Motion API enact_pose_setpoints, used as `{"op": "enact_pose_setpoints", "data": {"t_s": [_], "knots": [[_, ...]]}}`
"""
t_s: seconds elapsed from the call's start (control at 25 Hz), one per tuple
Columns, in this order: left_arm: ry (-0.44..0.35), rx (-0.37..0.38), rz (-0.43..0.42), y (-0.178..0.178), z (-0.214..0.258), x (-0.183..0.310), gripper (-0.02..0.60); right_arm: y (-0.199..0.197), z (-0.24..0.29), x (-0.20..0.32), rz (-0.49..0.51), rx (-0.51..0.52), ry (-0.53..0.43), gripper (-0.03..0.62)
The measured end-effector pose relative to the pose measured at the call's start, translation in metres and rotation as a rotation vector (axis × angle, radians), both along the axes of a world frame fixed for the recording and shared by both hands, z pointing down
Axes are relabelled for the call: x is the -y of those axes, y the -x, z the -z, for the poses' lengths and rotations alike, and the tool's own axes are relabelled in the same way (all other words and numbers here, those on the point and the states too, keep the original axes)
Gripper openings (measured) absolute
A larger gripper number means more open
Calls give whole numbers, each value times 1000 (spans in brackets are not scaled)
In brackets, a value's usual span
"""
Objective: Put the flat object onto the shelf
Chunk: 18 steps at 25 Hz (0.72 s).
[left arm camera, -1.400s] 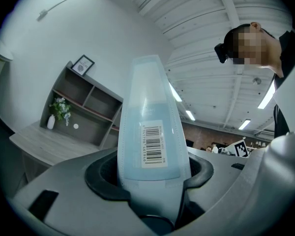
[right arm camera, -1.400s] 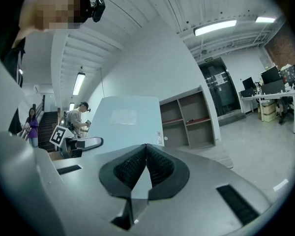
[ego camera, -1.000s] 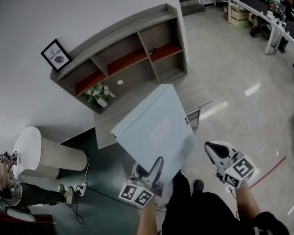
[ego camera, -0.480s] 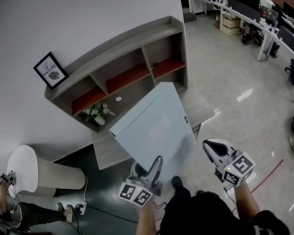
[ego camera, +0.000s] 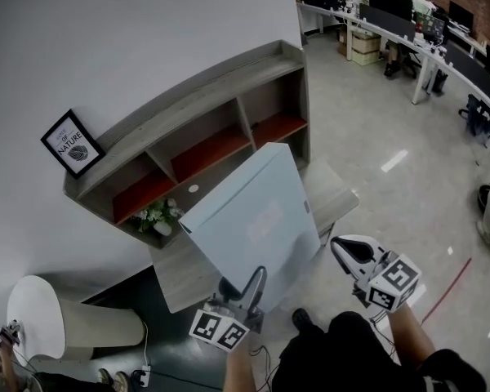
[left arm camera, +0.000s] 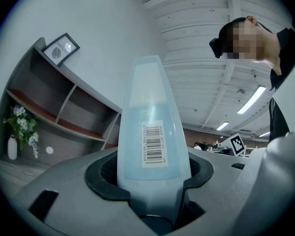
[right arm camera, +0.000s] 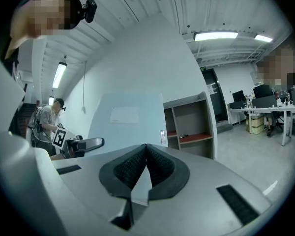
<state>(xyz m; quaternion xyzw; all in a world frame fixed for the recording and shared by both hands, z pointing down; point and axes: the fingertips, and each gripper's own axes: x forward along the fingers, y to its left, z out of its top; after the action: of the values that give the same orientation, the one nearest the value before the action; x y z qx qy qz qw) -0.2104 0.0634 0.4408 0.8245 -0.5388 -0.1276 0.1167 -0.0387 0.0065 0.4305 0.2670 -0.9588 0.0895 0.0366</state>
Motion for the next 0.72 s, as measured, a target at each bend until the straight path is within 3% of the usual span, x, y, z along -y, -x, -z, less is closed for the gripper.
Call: {"op": "enact_pose_setpoints", "data": {"t_s": [0.4, 0.72], "knots": [[-41, -13, -43, 10, 20, 45, 272, -10, 0, 30, -55, -21, -10, 12], [-58, 6, -38, 14, 48, 92, 272, -3, 3, 73, -27, 13, -12, 12]]}}
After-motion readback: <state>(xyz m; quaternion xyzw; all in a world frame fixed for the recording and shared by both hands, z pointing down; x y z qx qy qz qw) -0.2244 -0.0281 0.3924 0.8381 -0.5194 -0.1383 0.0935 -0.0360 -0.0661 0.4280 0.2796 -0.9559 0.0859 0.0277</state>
